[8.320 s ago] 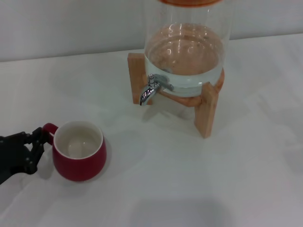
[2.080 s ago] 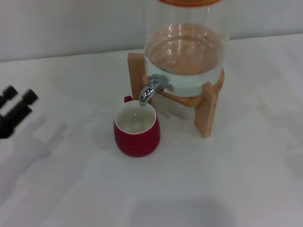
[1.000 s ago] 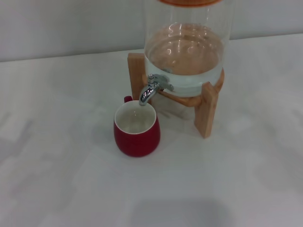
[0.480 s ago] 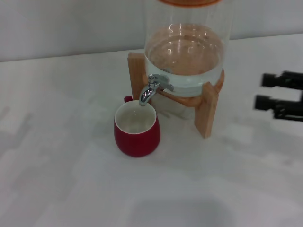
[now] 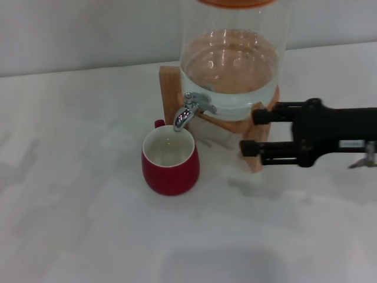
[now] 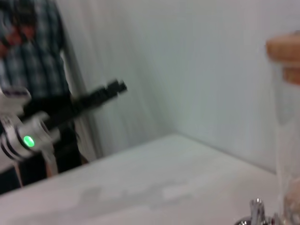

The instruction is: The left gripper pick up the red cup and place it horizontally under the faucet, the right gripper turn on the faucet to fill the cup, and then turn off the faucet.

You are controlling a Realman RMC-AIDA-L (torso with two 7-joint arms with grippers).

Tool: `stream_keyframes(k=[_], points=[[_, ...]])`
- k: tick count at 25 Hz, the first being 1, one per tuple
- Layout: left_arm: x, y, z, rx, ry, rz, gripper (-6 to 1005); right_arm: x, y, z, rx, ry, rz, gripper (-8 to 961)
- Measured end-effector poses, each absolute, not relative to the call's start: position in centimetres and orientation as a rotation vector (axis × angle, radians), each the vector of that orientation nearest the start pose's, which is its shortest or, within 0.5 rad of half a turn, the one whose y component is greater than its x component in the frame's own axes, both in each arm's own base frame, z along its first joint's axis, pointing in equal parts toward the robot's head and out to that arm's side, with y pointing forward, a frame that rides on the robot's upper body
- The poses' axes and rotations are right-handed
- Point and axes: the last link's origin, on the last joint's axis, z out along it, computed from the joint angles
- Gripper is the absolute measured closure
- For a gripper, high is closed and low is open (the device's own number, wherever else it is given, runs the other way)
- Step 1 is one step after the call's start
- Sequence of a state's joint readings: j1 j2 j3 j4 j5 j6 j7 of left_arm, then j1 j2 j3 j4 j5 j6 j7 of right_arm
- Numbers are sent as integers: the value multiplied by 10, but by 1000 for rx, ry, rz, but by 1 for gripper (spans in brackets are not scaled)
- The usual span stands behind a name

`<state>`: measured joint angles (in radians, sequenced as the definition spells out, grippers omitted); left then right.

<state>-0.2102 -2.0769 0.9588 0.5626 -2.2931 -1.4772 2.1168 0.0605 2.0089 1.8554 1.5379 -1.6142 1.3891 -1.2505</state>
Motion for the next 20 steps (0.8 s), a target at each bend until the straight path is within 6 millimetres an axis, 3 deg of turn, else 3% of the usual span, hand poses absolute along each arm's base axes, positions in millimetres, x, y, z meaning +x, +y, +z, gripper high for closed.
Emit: stream_keyframes(k=[6, 20], points=[[-304, 297, 70, -1776, -538, -1264, 283, 186, 287, 37, -2624, 566, 602, 229], [-307, 294, 68, -1779, -567, -1266, 281, 185, 299, 17, -2523, 615, 546, 229]])
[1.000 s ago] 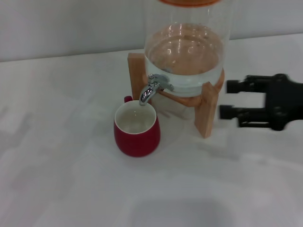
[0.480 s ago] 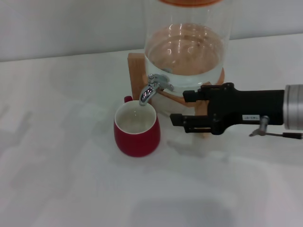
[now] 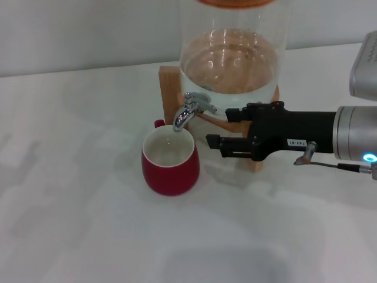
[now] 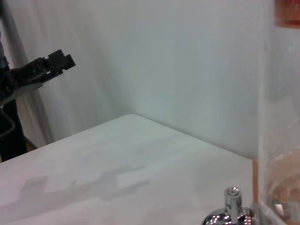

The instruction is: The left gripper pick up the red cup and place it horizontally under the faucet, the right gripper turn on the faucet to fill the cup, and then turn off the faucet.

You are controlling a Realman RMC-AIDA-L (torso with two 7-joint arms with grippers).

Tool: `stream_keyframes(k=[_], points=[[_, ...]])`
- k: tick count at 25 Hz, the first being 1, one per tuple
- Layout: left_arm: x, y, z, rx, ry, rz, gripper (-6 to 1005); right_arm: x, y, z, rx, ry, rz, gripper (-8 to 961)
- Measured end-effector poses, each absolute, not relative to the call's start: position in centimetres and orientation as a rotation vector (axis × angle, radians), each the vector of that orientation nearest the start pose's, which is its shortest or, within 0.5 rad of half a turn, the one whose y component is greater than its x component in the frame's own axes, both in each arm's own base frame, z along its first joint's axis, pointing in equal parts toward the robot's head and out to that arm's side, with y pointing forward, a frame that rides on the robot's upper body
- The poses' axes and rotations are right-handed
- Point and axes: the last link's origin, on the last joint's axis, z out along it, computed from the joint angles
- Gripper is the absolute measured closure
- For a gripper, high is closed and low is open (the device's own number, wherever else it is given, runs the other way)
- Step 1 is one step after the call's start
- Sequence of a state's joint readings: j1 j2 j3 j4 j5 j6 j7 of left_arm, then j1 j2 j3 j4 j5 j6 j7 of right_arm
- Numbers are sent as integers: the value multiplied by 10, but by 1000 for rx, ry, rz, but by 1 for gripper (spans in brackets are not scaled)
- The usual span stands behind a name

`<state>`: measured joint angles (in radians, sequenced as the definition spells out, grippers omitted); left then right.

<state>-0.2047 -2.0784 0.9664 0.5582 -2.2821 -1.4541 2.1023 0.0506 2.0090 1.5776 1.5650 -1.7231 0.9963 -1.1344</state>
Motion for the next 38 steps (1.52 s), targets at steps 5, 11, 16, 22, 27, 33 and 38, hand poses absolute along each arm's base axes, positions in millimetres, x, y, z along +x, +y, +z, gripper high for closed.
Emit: stream_keyframes(k=[5, 11, 16, 22, 27, 33, 38], points=[[-307, 294, 67, -1779, -568, -1265, 281, 183, 299, 18, -2516, 606, 551, 229], [-307, 294, 67, -1780, -572, -1266, 280, 177, 299, 17, -2527, 586, 560, 229], [-308, 293, 66, -1785, -579, -1264, 279, 173, 298, 14, -2539, 574, 564, 229], [-309, 291, 66, -1785, -585, -1261, 278, 167, 297, 12, -2545, 553, 575, 229], [-310, 291, 65, -1786, -590, -1259, 277, 164, 296, 12, -2552, 542, 577, 229], [-310, 290, 65, -1787, -596, -1262, 276, 163, 293, 9, -2573, 539, 574, 229], [-310, 290, 65, -1788, -603, -1272, 275, 162, 291, 8, -2593, 535, 570, 229]])
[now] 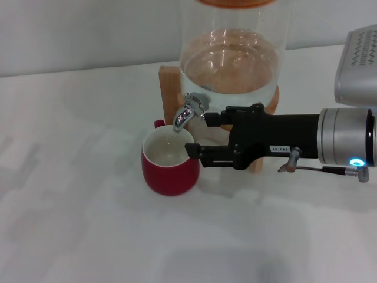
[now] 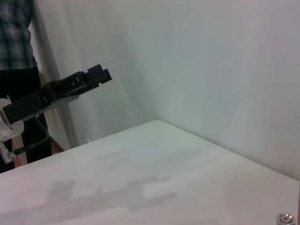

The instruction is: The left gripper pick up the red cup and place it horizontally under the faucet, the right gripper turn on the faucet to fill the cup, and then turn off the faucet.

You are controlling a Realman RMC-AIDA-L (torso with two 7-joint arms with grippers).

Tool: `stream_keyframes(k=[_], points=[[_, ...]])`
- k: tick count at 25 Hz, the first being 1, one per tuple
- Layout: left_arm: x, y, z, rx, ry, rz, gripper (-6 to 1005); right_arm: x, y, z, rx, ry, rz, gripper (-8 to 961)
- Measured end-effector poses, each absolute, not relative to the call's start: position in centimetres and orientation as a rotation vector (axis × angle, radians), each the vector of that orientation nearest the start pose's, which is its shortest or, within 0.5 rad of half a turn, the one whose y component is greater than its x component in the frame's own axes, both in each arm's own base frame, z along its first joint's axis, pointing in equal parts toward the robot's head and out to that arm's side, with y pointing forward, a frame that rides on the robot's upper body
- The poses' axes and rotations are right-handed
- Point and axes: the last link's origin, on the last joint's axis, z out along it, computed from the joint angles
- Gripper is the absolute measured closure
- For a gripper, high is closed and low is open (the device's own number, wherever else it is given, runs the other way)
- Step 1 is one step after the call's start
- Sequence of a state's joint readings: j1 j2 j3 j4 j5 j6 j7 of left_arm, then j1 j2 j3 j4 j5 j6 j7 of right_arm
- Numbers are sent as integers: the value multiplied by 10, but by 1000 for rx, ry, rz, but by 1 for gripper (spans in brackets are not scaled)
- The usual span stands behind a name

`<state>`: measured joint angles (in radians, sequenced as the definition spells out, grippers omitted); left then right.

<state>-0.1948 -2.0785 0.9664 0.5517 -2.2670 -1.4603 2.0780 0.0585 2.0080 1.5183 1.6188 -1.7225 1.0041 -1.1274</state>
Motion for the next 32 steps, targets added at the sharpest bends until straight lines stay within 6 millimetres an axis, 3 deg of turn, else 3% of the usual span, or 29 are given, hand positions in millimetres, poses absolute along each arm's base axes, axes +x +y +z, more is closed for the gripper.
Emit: stream_keyframes(k=[14, 26, 32], points=[[-312, 287, 65, -1785, -616, -1278, 273, 164, 288, 11, -2593, 532, 566, 229], [-318, 288, 64, -1766, -667, -1251, 271, 196, 271, 46, -2444, 624, 546, 229], [-320, 293, 65, -1759, -688, -1231, 271, 192, 258, 46, -2498, 620, 565, 229]])
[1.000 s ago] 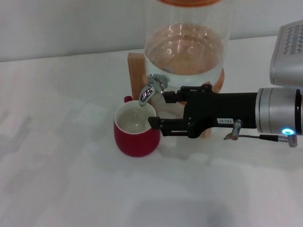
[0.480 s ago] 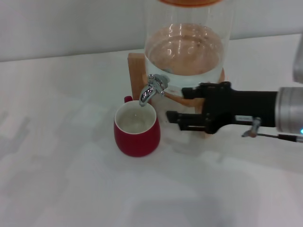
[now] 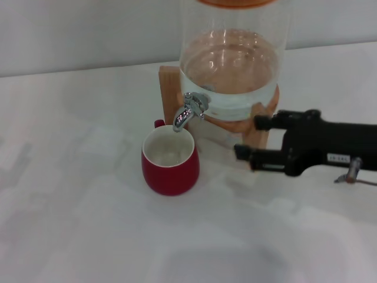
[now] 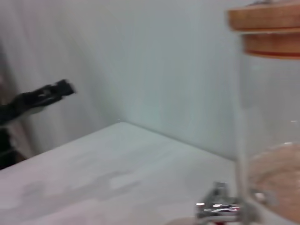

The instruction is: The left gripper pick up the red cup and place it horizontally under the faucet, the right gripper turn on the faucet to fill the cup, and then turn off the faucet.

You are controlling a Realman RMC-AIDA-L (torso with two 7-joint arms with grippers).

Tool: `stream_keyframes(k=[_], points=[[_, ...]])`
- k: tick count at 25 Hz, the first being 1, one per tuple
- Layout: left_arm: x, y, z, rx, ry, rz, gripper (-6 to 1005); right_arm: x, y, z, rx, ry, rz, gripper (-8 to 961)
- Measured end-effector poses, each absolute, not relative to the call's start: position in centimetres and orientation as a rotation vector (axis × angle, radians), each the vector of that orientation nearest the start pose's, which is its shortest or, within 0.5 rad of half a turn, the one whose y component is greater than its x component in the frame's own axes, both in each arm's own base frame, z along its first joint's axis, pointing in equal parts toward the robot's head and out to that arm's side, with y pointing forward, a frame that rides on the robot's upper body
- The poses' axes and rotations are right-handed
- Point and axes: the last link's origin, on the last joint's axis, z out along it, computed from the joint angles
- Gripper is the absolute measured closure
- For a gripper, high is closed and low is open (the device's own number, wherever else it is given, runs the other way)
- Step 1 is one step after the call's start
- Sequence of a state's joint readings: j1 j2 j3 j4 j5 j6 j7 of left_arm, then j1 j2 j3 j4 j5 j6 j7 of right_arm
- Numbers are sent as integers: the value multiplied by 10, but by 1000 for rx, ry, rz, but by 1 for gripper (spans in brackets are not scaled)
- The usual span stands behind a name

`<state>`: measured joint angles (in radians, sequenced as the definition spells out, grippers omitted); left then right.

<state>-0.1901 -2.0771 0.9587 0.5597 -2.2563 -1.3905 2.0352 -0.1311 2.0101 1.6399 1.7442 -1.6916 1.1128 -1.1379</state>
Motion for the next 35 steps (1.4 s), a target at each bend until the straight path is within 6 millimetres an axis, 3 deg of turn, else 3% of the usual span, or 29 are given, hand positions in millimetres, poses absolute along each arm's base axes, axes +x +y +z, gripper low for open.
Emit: stream_keyframes(k=[6, 23, 35], points=[[-321, 298, 65, -1751, -708, -1219, 270, 175, 253, 35, -2639, 553, 579, 229], [-320, 306, 64, -1748, -720, -1199, 267, 134, 259, -1, -2738, 401, 629, 229], [-319, 307, 65, -1747, -713, -1204, 265, 136, 276, -1, -2646, 410, 613, 229]])
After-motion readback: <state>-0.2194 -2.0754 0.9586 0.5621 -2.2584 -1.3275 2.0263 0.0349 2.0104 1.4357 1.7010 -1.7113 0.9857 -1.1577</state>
